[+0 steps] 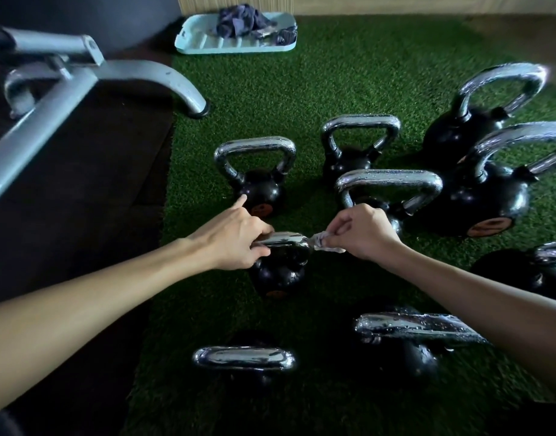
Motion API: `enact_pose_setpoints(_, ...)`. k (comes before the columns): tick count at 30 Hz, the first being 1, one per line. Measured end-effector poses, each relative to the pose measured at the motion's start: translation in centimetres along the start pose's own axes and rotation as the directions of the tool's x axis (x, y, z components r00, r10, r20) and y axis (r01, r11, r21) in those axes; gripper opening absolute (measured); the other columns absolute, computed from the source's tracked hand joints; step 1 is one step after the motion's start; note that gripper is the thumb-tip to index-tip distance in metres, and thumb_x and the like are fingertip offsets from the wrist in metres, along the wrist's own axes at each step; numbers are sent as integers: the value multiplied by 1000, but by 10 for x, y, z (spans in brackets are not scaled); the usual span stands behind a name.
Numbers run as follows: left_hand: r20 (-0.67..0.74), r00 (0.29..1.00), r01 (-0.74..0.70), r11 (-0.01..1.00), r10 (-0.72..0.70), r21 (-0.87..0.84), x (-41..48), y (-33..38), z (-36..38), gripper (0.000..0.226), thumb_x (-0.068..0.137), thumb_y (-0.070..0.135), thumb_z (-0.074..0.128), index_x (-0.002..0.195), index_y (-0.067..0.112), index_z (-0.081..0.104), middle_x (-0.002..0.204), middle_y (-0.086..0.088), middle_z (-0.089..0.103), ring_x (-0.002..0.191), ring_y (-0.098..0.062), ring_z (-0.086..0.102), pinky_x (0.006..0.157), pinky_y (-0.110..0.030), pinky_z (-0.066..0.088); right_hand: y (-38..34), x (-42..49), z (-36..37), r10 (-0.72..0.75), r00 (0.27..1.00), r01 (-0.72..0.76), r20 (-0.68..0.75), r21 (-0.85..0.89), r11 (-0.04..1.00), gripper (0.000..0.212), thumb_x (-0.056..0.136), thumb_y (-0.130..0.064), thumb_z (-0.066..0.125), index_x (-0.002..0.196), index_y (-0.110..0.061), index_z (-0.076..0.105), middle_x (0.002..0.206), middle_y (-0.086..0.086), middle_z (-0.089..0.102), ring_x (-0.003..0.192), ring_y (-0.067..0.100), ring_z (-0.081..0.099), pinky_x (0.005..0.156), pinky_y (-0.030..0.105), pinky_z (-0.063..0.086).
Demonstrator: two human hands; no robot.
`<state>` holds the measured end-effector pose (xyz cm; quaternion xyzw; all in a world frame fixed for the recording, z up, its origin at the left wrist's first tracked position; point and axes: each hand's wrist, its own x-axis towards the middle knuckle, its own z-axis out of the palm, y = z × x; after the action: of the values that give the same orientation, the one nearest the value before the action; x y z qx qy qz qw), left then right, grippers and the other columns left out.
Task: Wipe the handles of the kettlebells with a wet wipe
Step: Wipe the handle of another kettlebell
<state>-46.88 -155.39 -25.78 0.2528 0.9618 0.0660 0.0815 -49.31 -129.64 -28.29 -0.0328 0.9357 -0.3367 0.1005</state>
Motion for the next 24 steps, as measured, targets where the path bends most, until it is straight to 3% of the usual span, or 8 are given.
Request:
enact_pose_setpoints(4,35,999,7,1000,-7,10,-10,-6,-2,23,93,33,68,111,20,74,49,10,54,51,-2,53,126,-37,-6,-3,0,-1,-8,1000,8,0,6,1000,16,68,-26,93,71,-26,77,58,-14,66,52,-10,58,49,5,40)
enact_pose_setpoints(10,61,998,-5,999,2,45,-10,1,-3,9,91,31,69,90,22,70,53,7,58,51,-3,51,127,-36,-4,-10,1,-2,-34,999,34,-3,-4,999,17,69,-28,92,71,-28,75,64,-13,67,63,-1,62,53,8,43)
enact_pose_setpoints(12,75,997,-6,996,0,89,-7,3,-4,16,91,32,68,79,23,61,54,5,60,50,-3,49,128,-35,-3,-12,2,-3,-37,999,37,-1,2,999,18,69,-28,92,70,-29,74,65,-13,66,65,2,63,57,13,46)
enact_pose_setpoints(17,98,995,-29,981,11,190,0,-1,-10,17,91,35,67,96,20,74,57,6,63,49,-2,45,125,-30,-8,-11,1,-6,-42,999,43,7,-15,999,17,69,-28,92,71,-28,75,66,-13,67,68,3,65,58,15,47)
enact_pose_setpoints(20,104,994,-58,968,33,245,2,-5,-12,18,90,37,66,93,20,73,57,8,62,48,-1,41,127,-35,-7,-9,1,-9,-31,999,31,7,-27,999,17,69,-28,92,71,-28,75,66,-14,67,68,3,64,59,15,47)
enact_pose_setpoints(24,52,997,-61,982,52,176,8,-8,-7,21,89,44,66,102,29,73,57,9,65,58,-2,59,126,-37,-12,-5,-1,-12,-3,1000,3,-4,-9,1000,16,69,-29,92,75,-25,78,64,-16,65,63,-3,60,49,6,40)
